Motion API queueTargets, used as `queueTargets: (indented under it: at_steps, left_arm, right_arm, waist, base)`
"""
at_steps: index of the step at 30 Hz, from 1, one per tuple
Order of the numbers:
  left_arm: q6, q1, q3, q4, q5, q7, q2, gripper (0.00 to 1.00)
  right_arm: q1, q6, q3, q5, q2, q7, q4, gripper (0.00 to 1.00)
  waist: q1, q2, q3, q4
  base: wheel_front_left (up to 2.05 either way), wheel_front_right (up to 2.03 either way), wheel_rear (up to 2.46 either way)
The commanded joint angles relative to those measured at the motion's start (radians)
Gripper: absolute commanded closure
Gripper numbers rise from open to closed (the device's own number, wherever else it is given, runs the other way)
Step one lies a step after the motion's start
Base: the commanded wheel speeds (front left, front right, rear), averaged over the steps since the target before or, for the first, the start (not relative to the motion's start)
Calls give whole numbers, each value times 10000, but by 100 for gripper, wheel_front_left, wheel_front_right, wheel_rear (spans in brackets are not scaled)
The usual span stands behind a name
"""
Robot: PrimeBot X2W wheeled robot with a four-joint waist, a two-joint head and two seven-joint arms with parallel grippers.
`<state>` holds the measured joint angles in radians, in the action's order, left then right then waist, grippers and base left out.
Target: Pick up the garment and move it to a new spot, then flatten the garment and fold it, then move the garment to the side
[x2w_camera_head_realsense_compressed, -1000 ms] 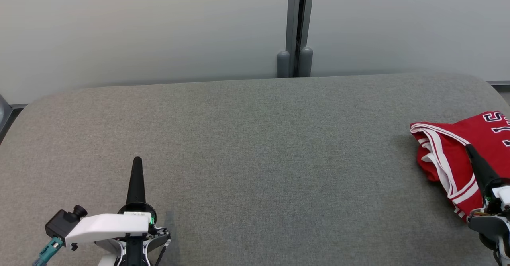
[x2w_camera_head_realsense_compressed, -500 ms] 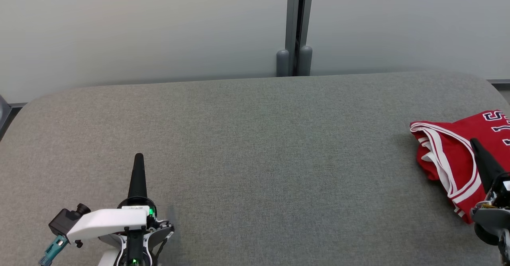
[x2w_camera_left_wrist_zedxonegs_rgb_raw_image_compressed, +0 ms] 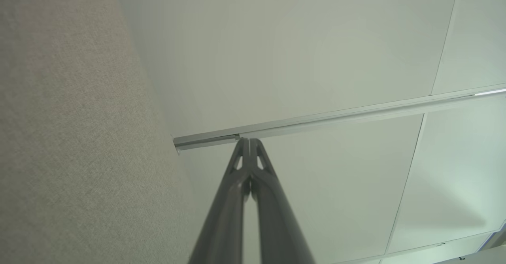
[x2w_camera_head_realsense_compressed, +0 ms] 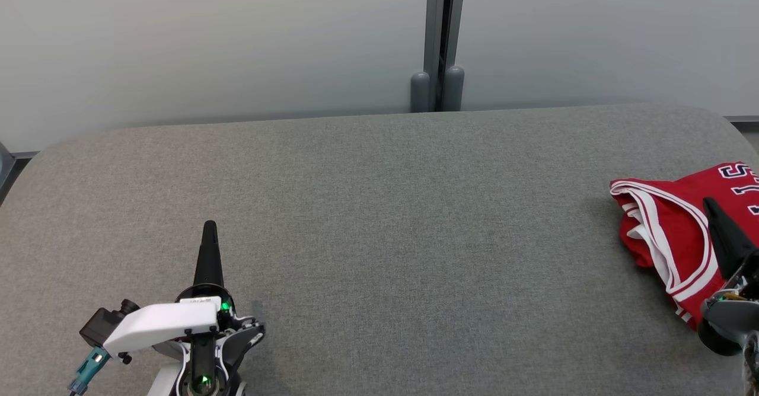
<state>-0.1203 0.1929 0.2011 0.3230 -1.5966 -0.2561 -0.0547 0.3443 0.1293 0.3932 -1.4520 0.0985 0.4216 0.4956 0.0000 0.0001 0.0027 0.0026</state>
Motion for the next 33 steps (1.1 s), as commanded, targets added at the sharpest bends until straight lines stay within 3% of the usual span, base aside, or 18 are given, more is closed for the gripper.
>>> queueTargets:
  at_steps: [1, 11, 33]
  left_arm:
    - [-68, 250, 5, 21, -171, -31, -34, 100]
    - [-149, 391, 41, 143, -740, -66, 44, 100]
    - [-130, 400, 44, 139, -727, -71, 45, 100]
  right_arm:
    - [242, 24, 70, -243, 105, 75, 58, 100]
    - [440, 25, 145, -836, 147, 228, 343, 100]
    - [363, 25, 44, -897, 190, 139, 350, 100]
  waist:
    - [0, -1, 5, -2]
    - [0, -1, 34, -14]
    - [0, -1, 35, -15]
  base:
    - [0, 0, 0]
    - [0, 0, 0]
    - [0, 0, 0]
